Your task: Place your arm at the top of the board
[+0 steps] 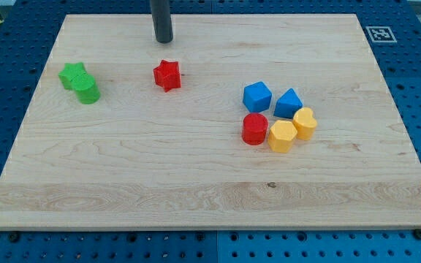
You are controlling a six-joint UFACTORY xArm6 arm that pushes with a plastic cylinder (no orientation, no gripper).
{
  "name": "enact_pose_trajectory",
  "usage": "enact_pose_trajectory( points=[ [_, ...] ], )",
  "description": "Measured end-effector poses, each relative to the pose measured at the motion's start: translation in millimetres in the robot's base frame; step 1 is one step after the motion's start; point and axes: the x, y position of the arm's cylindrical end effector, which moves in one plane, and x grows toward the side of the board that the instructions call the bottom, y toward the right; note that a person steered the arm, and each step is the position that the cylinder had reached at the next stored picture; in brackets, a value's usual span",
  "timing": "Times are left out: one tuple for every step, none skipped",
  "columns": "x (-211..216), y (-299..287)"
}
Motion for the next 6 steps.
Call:
enact_pose_trajectory(
  points=[
    [-7,0],
    [-13,0],
    [-20,0],
    [-28,0],
    [-38,0],
    [-48,0]
  ],
)
